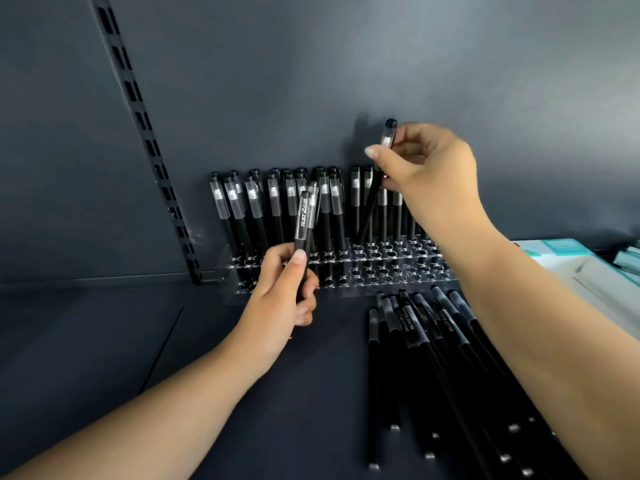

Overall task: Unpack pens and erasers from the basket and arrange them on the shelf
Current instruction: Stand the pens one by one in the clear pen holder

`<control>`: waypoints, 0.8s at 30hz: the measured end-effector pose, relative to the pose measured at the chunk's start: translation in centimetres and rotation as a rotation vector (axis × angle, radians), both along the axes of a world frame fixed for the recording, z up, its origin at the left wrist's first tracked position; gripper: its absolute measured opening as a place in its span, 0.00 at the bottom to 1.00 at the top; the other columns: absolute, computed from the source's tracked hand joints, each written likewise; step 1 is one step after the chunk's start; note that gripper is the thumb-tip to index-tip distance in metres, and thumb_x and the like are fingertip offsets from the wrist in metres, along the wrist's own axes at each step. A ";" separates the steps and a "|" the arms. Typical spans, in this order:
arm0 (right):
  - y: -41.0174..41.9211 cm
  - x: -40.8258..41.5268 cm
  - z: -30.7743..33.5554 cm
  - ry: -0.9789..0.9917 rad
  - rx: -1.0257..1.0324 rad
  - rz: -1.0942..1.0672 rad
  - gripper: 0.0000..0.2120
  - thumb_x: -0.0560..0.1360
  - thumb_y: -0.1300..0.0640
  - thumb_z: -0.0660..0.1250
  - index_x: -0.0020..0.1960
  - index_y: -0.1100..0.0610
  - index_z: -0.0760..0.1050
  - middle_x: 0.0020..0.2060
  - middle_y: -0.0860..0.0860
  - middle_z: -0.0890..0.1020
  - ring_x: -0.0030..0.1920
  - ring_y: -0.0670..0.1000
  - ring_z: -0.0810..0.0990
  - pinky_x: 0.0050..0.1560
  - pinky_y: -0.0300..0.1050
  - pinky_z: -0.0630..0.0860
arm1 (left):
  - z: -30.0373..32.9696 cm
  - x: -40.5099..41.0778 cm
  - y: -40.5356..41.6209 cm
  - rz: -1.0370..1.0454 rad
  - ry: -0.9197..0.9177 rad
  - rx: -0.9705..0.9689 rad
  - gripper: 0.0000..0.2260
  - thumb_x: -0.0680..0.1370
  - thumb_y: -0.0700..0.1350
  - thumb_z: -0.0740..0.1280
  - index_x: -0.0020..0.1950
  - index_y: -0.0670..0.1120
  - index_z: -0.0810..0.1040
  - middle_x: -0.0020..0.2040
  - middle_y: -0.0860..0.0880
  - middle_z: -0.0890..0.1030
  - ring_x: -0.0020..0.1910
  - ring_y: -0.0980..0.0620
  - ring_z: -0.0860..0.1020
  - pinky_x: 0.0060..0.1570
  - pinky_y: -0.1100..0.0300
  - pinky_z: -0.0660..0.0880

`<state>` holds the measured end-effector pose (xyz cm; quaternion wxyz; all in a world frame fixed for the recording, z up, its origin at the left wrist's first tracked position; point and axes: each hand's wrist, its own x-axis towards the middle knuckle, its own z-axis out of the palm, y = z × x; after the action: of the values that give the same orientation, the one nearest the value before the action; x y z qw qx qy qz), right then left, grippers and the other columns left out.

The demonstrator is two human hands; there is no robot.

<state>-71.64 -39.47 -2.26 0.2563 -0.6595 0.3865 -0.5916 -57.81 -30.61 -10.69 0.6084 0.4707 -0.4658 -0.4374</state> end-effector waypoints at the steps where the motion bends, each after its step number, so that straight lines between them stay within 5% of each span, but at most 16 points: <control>1: 0.0 0.1 -0.1 0.001 -0.002 -0.003 0.08 0.70 0.54 0.72 0.39 0.47 0.72 0.33 0.44 0.77 0.41 0.48 0.79 0.48 0.53 0.79 | 0.0 0.0 0.0 0.002 0.002 -0.005 0.07 0.80 0.47 0.53 0.44 0.50 0.66 0.25 0.56 0.69 0.23 0.57 0.61 0.25 0.64 0.58; 13: -0.8 0.3 -1.9 0.130 0.030 0.003 0.14 0.69 0.54 0.72 0.35 0.49 0.66 0.31 0.47 0.73 0.37 0.54 0.77 0.44 0.56 0.78 | -0.4 -0.1 -0.1 0.044 -0.094 -0.047 0.05 0.80 0.40 0.56 0.49 0.47 0.71 0.35 0.52 0.72 0.27 0.59 0.67 0.24 0.68 0.63; 20: -0.6 0.2 -2.5 0.543 0.168 0.061 0.14 0.71 0.44 0.67 0.35 0.53 0.69 0.33 0.51 0.81 0.37 0.50 0.83 0.47 0.51 0.79 | -0.6 0.3 -0.5 0.106 -0.120 -0.062 0.06 0.80 0.42 0.57 0.50 0.49 0.72 0.38 0.57 0.82 0.34 0.59 0.78 0.32 0.66 0.73; 24: -0.6 0.3 -2.5 0.804 0.140 -0.003 0.23 0.71 0.39 0.62 0.41 0.61 0.75 0.39 0.56 0.84 0.42 0.54 0.83 0.49 0.51 0.78 | -0.5 0.2 -0.3 0.089 -0.146 -0.074 0.06 0.79 0.43 0.57 0.52 0.49 0.72 0.40 0.57 0.83 0.35 0.58 0.79 0.34 0.66 0.75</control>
<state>-71.35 -40.11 -4.76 0.1283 -0.8184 0.4964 -0.2594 -57.61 -30.89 -11.18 0.6086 0.4989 -0.5033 -0.3570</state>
